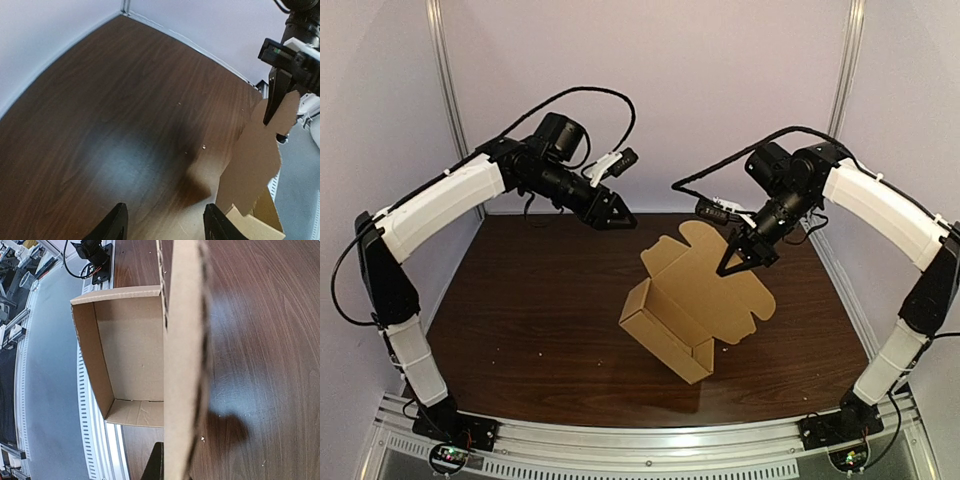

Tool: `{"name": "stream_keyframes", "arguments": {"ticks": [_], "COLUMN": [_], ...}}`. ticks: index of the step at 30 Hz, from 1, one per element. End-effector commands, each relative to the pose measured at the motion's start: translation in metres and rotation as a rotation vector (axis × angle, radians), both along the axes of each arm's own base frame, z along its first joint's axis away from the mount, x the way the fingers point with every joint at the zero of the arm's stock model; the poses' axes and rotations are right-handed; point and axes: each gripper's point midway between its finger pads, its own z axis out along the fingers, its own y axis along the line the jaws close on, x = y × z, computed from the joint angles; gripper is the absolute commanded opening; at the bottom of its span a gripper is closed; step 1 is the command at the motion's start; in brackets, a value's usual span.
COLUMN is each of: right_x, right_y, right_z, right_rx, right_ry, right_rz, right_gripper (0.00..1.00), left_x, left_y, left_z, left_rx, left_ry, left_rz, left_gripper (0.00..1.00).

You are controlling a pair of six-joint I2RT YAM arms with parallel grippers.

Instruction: Fold the paper box

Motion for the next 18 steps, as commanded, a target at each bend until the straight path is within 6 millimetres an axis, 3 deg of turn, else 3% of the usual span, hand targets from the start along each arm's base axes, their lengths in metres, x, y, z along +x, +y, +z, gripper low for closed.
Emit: {"name": "stream_keyframes", "arguments": {"ticks": [1,10,18], "right_x": [-0.02,-0.006,0.008], "right_y": [-0.013,0.002,0.01], "right_z": [-0.015,-0.012,-0.015], "right_rx": [-0.108,-0.079,-0.077], "right_ry": [0.058,0.088,0.1], "right_rz": [0.035,0.011,-0.031], "right_gripper": [0.0,0.0,0.0], "left_x": [-0.03,-0.082,-0.096], "left_y": [-0.023,-0.039,-0.041], "left_z": [-0.004,-0.016,-0.023], "left_rx": [-0.091,-0.091,-0.095], "left_ry": [0.116,0.171,0.197], "left_rz": [-0.151,-0.329,-0.374], "left_gripper": [0.55,0.55,0.47]}}
